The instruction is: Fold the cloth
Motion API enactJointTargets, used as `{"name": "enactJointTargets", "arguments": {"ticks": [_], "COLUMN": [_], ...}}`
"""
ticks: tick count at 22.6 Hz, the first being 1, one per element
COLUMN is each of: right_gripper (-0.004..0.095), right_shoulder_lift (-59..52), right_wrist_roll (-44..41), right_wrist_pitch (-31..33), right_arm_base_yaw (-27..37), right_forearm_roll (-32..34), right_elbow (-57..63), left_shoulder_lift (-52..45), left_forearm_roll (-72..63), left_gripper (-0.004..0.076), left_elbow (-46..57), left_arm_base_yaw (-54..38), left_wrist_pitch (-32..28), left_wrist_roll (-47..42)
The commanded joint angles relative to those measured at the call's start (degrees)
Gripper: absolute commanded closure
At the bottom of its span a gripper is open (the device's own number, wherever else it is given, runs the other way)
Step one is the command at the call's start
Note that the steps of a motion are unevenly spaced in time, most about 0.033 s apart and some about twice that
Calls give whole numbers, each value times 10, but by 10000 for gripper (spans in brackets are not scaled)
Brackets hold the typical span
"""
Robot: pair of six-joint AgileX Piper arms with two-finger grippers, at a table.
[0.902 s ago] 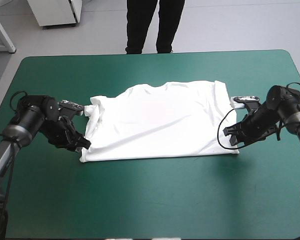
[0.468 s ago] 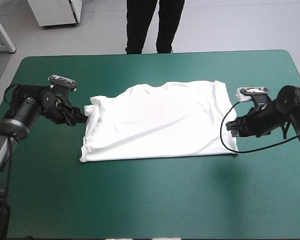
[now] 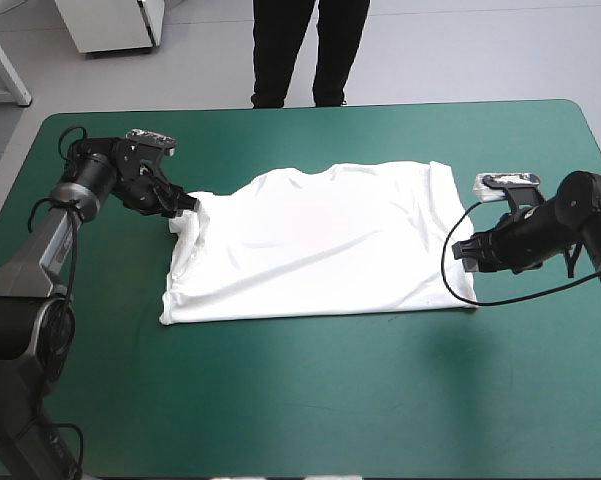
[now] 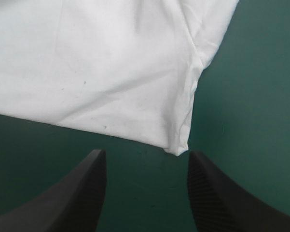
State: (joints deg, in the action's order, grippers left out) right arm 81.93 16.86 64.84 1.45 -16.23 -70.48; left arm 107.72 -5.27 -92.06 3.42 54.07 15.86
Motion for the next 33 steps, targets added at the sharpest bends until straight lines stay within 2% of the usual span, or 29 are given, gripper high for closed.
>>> {"name": "enactJointTargets", "arguments": {"ticks": [1,7,9,16,17,19,20,21,22,23,29,33], "right_gripper": [412,412,412,412,412,412,412,412,412,412,412,412], "right_shoulder_lift": [-20,-20,-20,-20,-20,-20,-20,-20,-20,-20,-20,-20], "right_wrist_roll": [2,2,2,4,4,4,4,7,7,7,7,7], "right_wrist_pitch": [-8,-6,-5,-3,-3,-3,-3,-3,-3,-3,4,4], "right_arm_base_yaw": [3,3,3,3,3,3,3,3,3,3,3,3], "right_forearm_roll": [-15,-27,-32,-52,-53,-61,-67,-68,-70,-70,-76,-79], "right_elbow": [-18,-41,-52,-57,-57,-57,-57,-57,-57,-57,-57,-57], "left_shoulder_lift": [-2,19,30,56,56,56,56,56,56,56,28,20], "left_forearm_roll": [-39,-52,-92,-114,-114,-118,-123,-128,-137,-138,-139,-137], "left_gripper": [344,344,344,351,364,461,569,624,713,748,746,746], "left_elbow": [-21,-21,-21,-21,-21,-21,-21,-24,-34,-44,-142,-146], "left_arm_base_yaw": [-23,-31,-31,-29,-29,-29,-29,-29,-29,-29,-28,7], "left_wrist_pitch": [-16,-26,-24,-7,-7,-7,2,11,34,44,84,112], "left_wrist_roll": [20,37,63,66,65,61,58,62,67,71,55,50]}}
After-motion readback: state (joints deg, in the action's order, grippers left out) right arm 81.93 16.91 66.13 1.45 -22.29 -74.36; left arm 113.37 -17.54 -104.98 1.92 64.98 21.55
